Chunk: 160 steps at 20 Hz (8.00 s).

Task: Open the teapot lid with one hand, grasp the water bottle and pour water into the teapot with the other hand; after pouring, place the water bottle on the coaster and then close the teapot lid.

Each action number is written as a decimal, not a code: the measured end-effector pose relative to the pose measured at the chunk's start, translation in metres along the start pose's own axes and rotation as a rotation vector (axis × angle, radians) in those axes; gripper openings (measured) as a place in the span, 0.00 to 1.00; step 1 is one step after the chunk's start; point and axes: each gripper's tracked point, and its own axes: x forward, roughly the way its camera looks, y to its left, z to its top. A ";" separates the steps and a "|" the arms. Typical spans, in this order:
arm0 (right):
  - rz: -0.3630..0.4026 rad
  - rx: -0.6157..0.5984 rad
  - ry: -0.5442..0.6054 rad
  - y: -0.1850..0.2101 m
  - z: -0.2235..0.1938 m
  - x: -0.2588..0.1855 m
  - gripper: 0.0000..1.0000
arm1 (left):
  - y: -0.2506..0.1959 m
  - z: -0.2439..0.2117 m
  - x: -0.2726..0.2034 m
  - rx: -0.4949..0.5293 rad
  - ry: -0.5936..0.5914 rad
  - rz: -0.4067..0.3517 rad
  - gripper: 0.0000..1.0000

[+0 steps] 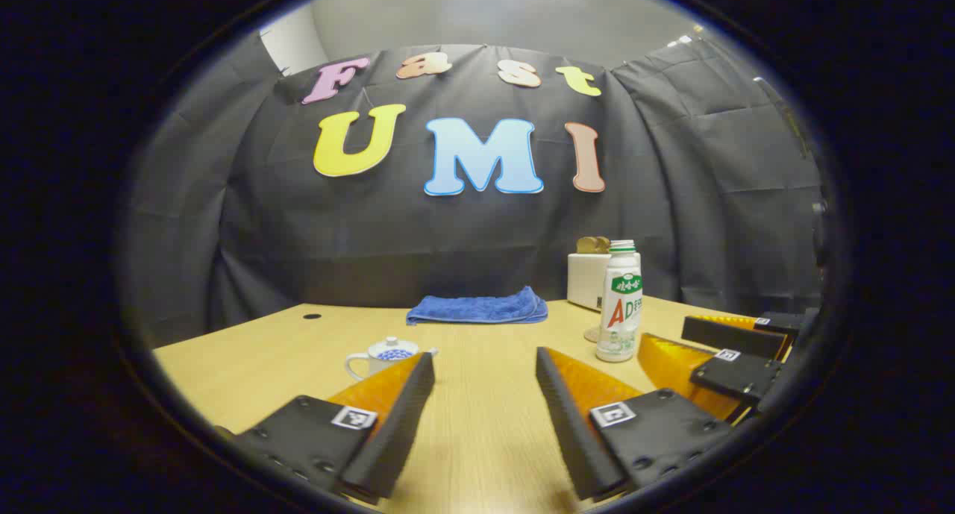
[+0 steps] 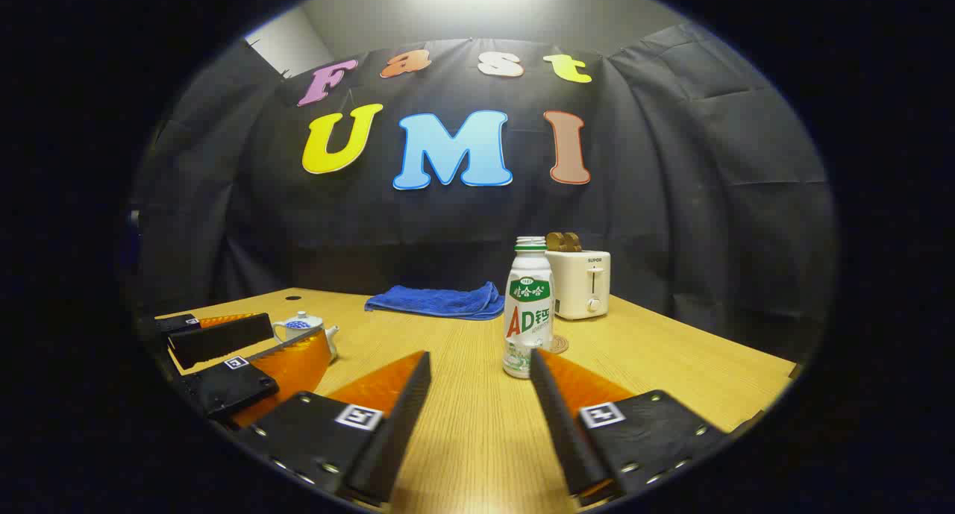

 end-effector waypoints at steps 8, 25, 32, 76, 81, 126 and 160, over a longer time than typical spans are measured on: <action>0.004 -0.001 0.000 0.000 -0.002 0.002 0.11 | -0.001 0.002 -0.003 0.001 0.002 0.004 0.44; -0.020 -0.001 0.000 -0.008 -0.001 0.009 0.96 | 0.013 0.001 0.001 0.000 0.004 -0.006 1.00; 0.008 -0.009 0.005 -0.005 -0.002 0.016 0.96 | 0.084 0.000 0.044 -0.060 0.053 0.078 0.99; -0.054 -0.156 -0.054 -0.064 0.038 0.081 0.95 | 0.108 0.020 0.115 -0.042 0.002 -0.009 0.15; -0.033 -0.141 0.037 -0.074 0.011 0.120 0.95 | 0.105 0.021 0.113 -0.059 0.001 -0.034 0.15; 0.154 -0.763 0.086 0.079 0.007 0.125 0.73 | 0.115 0.018 -0.115 -0.105 -0.030 -0.091 0.11; 0.156 -1.632 -0.105 0.132 0.026 0.160 0.73 | 0.142 -0.001 -0.126 -0.104 -0.013 -0.029 0.15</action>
